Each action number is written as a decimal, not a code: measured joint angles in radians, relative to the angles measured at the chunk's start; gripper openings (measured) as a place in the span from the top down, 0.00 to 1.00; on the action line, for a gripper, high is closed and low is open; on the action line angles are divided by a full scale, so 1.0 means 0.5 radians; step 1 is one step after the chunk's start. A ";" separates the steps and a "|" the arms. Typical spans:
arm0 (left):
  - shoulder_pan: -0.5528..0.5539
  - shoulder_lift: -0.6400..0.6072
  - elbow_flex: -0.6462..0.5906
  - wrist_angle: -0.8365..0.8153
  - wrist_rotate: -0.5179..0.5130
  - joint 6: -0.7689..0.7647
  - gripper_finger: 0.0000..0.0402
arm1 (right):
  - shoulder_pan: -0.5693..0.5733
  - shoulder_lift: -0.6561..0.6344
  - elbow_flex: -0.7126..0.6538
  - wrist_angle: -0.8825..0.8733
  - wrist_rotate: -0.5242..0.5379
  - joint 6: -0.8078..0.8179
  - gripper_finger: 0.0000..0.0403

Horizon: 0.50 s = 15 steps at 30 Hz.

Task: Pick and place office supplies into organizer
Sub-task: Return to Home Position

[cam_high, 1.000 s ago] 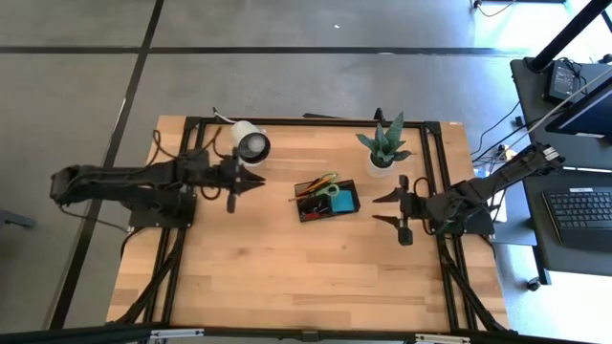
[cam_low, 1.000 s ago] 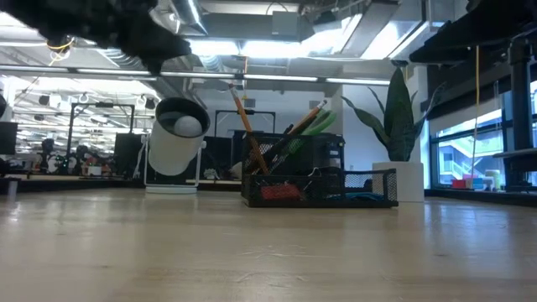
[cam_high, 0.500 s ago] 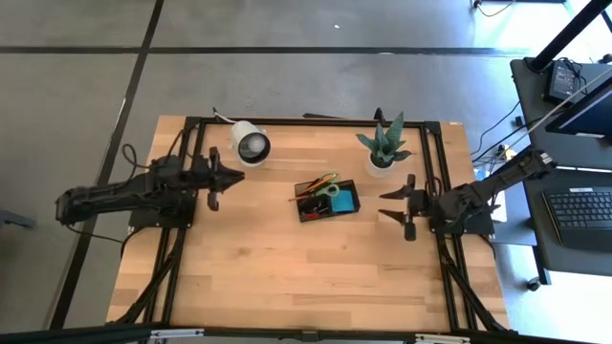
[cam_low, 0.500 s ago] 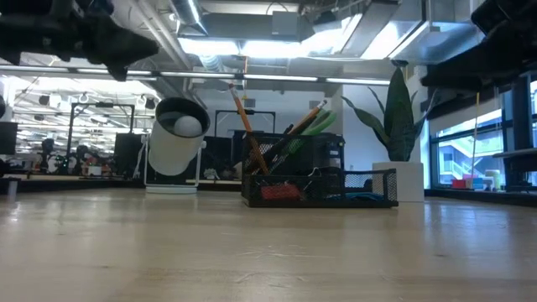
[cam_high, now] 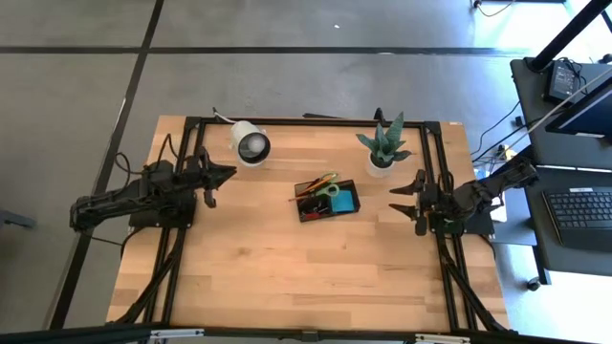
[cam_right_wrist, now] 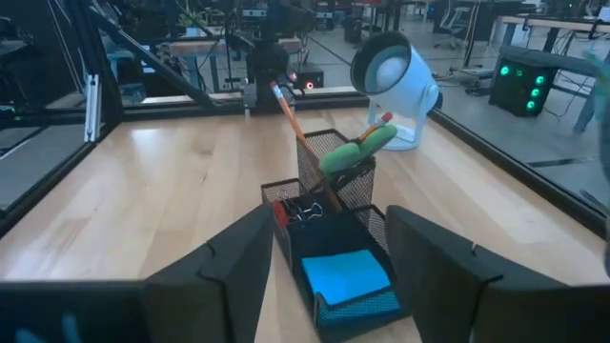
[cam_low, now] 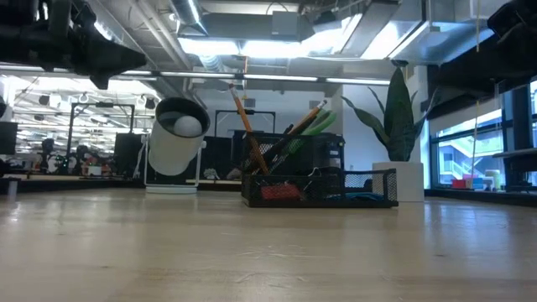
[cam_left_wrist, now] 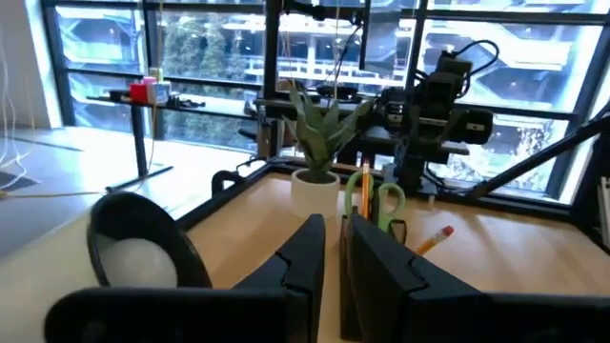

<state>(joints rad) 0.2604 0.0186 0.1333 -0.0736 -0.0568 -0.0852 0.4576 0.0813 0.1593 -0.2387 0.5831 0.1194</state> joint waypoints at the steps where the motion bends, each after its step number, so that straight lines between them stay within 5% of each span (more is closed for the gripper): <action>1: 0.000 -0.024 0.000 -0.017 -0.005 0.009 0.89 | 0.000 -0.040 0.000 -0.034 0.001 -0.001 0.49; 15: 0.000 -0.037 -0.002 -0.179 -0.092 0.012 0.89 | 0.001 -0.159 0.001 -0.177 0.001 -0.003 0.49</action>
<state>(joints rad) 0.2604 0.0002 0.1322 -0.1632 -0.1027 -0.0791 0.4579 0.0017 0.1596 -0.3272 0.5835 0.1181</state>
